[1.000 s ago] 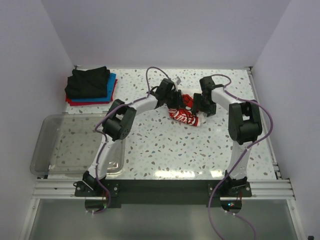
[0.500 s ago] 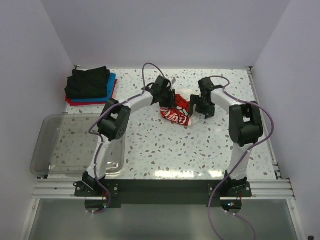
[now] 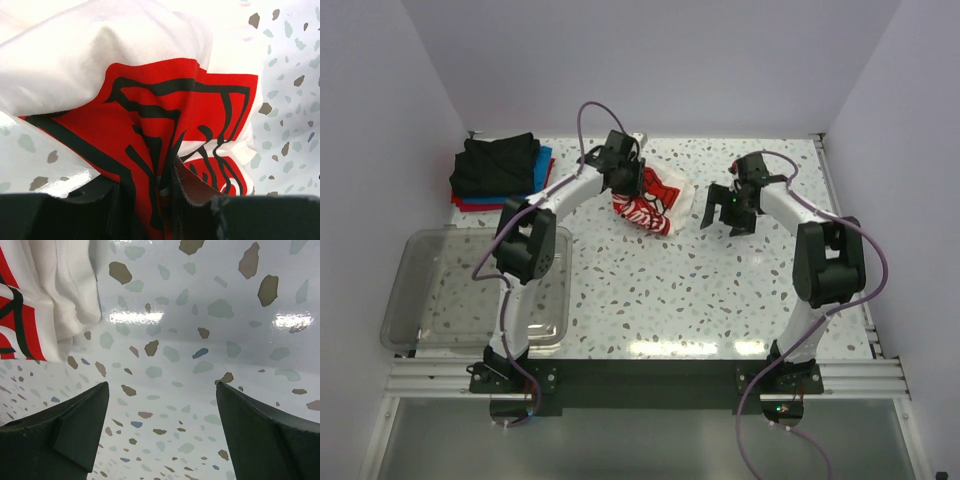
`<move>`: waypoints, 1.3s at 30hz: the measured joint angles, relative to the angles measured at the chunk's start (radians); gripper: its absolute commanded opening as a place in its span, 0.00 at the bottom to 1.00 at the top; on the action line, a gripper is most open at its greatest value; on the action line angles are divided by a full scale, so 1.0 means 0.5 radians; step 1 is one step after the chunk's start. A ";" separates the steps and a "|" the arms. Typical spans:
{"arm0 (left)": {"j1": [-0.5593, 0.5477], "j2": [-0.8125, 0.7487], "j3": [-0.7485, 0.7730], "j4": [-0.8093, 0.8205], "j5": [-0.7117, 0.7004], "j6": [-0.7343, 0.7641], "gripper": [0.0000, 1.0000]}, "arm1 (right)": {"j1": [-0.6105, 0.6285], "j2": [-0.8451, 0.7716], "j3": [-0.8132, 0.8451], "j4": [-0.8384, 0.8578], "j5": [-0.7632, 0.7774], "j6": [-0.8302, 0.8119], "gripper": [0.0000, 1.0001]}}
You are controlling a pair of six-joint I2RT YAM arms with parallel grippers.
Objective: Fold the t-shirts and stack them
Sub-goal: Neatly place the folded tshirt to the corner
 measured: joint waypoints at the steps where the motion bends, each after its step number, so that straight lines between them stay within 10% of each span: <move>1: 0.008 -0.005 0.022 -0.024 -0.005 0.018 0.00 | -0.004 -0.014 -0.005 0.004 -0.011 -0.002 0.91; 39: 1.125 -0.522 0.359 -0.616 0.188 0.512 0.00 | -0.047 -0.065 -0.058 -0.005 -0.165 -0.047 0.91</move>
